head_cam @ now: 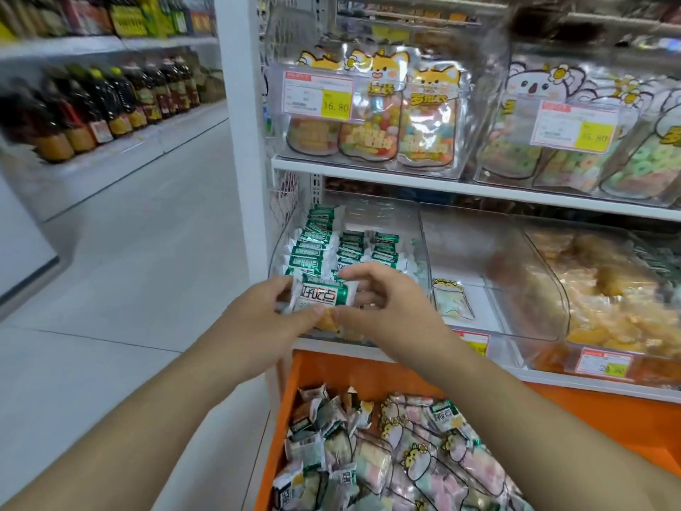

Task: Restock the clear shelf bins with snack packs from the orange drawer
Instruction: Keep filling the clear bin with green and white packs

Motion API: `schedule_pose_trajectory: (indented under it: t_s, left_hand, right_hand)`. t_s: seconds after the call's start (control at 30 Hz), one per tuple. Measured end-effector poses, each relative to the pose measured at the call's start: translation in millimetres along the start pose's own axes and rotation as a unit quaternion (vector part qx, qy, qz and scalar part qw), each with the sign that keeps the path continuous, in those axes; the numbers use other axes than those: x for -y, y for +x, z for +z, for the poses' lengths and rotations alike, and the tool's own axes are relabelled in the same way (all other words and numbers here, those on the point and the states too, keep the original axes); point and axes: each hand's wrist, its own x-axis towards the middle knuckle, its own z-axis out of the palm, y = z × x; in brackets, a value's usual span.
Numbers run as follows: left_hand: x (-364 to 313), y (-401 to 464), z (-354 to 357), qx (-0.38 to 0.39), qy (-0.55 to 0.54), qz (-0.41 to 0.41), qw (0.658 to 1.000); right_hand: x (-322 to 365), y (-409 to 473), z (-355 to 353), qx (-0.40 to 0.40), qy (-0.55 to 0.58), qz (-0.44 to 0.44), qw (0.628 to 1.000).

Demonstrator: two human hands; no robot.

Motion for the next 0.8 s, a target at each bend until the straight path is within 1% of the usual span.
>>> schedule_pose_trajectory:
  t_s: [0.07, 0.13, 0.2, 0.27, 0.33, 0.47, 0.57, 0.8]
  left_hand:
    - [1, 6, -5, -0.060, 0.017, 0.012, 0.998]
    - [2, 11, -7, -0.093, 0.026, 0.035, 0.995]
    - [5, 17, -6, -0.110, 0.049, 0.039, 0.992]
    - [8, 19, -6, -0.111, 0.079, 0.028, 0.990]
    - [10, 20, -5, -0.116, 0.100, 0.035, 0.988]
    - [17, 26, -2, -0.153, 0.144, 0.049, 0.976]
    - [20, 29, 2, -0.172, 0.153, 0.042, 0.972]
    - [25, 33, 4, -0.178, 0.173, 0.033, 0.968]
  right_hand:
    - [4, 22, 10, 0.010, 0.008, 0.003, 1.000]
    - [7, 38, 18, 0.016, 0.003, -0.001, 1.000]
    - [6, 49, 23, 0.018, -0.015, -0.003, 1.000]
    - [4, 55, 27, 0.013, -0.025, -0.002, 1.000]
    - [-1, 58, 28, 0.004, -0.026, 0.001, 1.000]
    - [-10, 63, 28, -0.002, -0.038, 0.003, 0.999]
    - [-13, 66, 30, -0.008, -0.072, -0.009, 0.997]
    - [-17, 60, 33, -0.032, -0.145, -0.041, 0.988]
